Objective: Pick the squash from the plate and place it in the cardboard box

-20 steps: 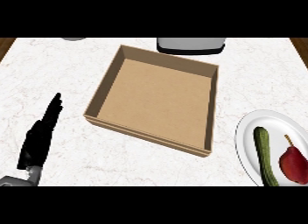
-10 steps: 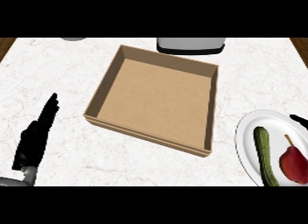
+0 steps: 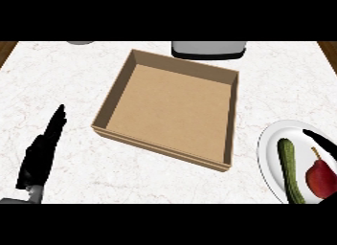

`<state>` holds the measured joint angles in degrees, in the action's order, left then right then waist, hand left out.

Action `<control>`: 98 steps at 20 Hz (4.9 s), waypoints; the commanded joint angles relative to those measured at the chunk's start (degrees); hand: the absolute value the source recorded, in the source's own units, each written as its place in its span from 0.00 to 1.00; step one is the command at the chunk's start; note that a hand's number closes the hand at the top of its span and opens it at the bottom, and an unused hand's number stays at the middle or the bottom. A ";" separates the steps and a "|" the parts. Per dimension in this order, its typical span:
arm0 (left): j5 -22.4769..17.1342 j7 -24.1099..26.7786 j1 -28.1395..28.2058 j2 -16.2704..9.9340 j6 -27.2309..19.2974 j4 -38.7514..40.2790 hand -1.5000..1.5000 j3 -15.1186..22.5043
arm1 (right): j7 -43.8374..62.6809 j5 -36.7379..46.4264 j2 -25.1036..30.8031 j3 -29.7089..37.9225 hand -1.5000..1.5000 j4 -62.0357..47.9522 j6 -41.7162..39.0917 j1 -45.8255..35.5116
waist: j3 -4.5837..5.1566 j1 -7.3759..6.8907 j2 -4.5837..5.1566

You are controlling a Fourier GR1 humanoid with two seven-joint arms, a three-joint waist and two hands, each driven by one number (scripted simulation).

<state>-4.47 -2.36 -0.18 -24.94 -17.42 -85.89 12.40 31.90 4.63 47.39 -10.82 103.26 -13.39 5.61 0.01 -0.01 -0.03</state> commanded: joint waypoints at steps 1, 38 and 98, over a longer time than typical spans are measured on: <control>1.32 -2.51 0.46 0.69 1.41 -3.02 0.50 -1.46 | 1.78 2.41 -2.58 1.21 0.00 -3.25 -4.72 -3.20 | -0.02 -0.17 0.01; 13.37 -2.69 -3.27 11.22 10.78 0.73 0.50 -12.17 | -9.31 24.42 -24.22 10.04 1.00 -12.43 -13.73 -1.18 | -0.02 0.10 0.04; 13.24 -0.38 -0.71 12.57 15.76 -0.21 0.50 -15.94 | -44.42 27.57 -40.34 6.21 1.00 -49.29 -11.03 -69.32 | 0.03 -0.81 0.17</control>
<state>10.23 -5.00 -0.36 -11.75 -3.02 -88.15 -1.97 -15.34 29.75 10.79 -2.47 56.48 -26.05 -61.47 0.04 -0.70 0.03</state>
